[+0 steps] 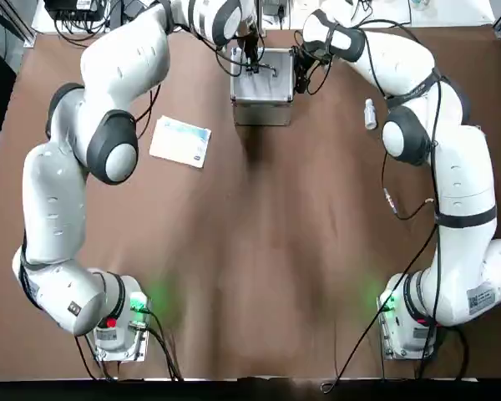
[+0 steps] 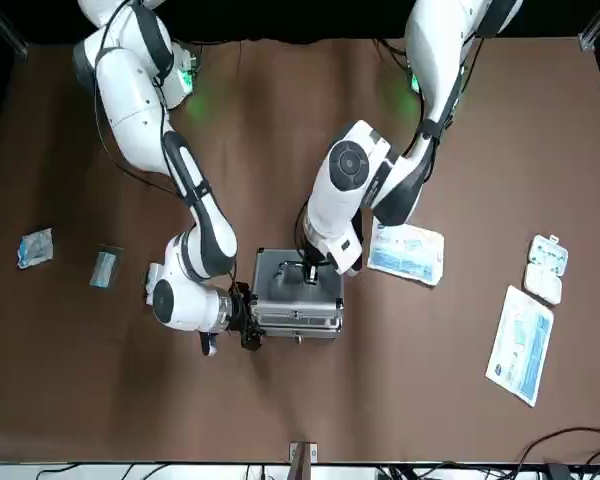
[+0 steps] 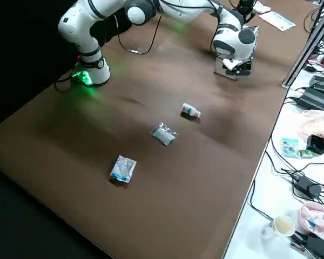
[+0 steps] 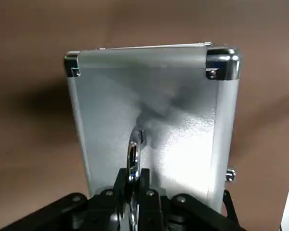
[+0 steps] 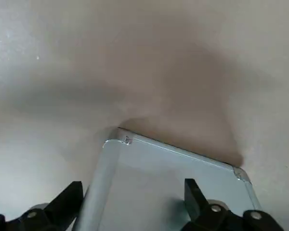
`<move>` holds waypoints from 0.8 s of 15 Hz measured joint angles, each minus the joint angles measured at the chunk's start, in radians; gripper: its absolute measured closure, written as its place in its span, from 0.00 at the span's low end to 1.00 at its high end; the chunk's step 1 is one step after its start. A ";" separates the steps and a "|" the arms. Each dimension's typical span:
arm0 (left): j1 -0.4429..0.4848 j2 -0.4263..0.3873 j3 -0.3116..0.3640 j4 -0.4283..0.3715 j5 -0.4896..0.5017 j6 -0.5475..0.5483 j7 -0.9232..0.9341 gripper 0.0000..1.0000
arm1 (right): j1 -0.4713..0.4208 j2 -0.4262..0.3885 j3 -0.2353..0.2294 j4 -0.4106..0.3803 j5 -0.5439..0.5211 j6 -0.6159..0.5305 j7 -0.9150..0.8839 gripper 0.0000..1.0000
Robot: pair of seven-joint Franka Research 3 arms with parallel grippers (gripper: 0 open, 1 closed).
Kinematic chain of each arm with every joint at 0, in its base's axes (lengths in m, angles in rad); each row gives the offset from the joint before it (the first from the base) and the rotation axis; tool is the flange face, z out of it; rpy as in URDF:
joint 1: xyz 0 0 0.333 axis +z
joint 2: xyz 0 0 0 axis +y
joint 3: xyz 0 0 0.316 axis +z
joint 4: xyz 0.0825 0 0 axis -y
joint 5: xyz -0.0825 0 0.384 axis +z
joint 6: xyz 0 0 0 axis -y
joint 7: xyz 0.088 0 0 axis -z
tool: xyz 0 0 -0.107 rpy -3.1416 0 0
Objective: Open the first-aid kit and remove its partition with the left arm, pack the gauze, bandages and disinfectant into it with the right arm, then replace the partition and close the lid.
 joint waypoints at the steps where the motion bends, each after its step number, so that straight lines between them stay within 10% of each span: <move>1: 0.000 -0.004 -0.002 0.000 0.000 -0.009 0.000 0.87 | 0.000 0.000 0.000 0.000 0.000 0.000 0.000 0.08; 12: 0.012 -0.034 -0.042 0.000 -0.011 -0.122 0.000 0.87 | 0.000 0.000 0.000 0.000 0.000 -0.001 -0.003 0.08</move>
